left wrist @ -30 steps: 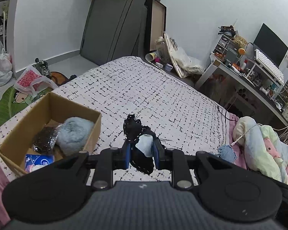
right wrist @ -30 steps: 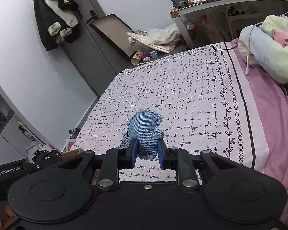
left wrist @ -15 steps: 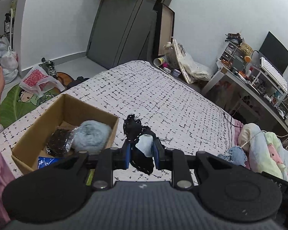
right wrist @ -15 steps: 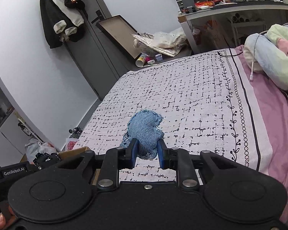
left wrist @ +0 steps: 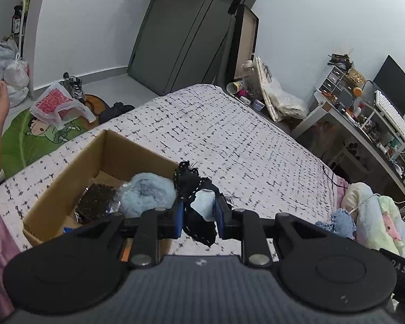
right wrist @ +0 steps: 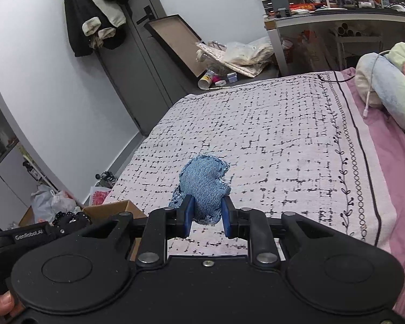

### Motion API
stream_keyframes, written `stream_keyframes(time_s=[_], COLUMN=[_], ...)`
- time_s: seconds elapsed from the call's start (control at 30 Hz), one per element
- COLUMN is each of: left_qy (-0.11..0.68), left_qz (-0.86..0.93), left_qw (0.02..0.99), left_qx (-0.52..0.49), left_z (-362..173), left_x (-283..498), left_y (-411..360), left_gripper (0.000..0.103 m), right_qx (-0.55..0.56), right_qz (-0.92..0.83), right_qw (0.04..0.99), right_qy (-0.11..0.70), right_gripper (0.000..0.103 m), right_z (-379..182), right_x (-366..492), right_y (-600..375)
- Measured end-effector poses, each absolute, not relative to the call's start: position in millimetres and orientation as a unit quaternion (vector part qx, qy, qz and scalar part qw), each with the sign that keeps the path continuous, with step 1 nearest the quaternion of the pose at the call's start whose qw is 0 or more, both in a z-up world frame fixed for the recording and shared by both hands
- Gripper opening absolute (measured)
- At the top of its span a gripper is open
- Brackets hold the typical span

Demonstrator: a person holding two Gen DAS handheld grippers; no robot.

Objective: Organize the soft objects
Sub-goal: 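Carry the black fluffy item in the left gripper to the box while the right gripper carries the denim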

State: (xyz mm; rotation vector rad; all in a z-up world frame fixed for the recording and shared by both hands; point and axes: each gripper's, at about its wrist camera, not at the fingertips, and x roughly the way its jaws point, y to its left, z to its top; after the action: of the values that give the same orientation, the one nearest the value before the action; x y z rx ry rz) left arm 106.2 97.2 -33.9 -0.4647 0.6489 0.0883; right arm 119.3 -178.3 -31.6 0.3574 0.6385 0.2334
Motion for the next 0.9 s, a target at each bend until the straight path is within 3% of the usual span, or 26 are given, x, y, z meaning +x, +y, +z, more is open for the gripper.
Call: stream_keyframes(time_s=[0.9], left_qy=[0.31], left_qz=[0.054], left_qw=[0.916], left_qx=[-0.25], left_z=[-61.9], left_x=[153.5], left_y=[166.7], left_gripper=[0.023], right_qx=[0.157], right_qz=[0.155], right_qw=[0.923], right_qy=[0.316], right_gripper=[0.022], right_z=[-21.5], right_x=[156.3], right_y=[-99.1])
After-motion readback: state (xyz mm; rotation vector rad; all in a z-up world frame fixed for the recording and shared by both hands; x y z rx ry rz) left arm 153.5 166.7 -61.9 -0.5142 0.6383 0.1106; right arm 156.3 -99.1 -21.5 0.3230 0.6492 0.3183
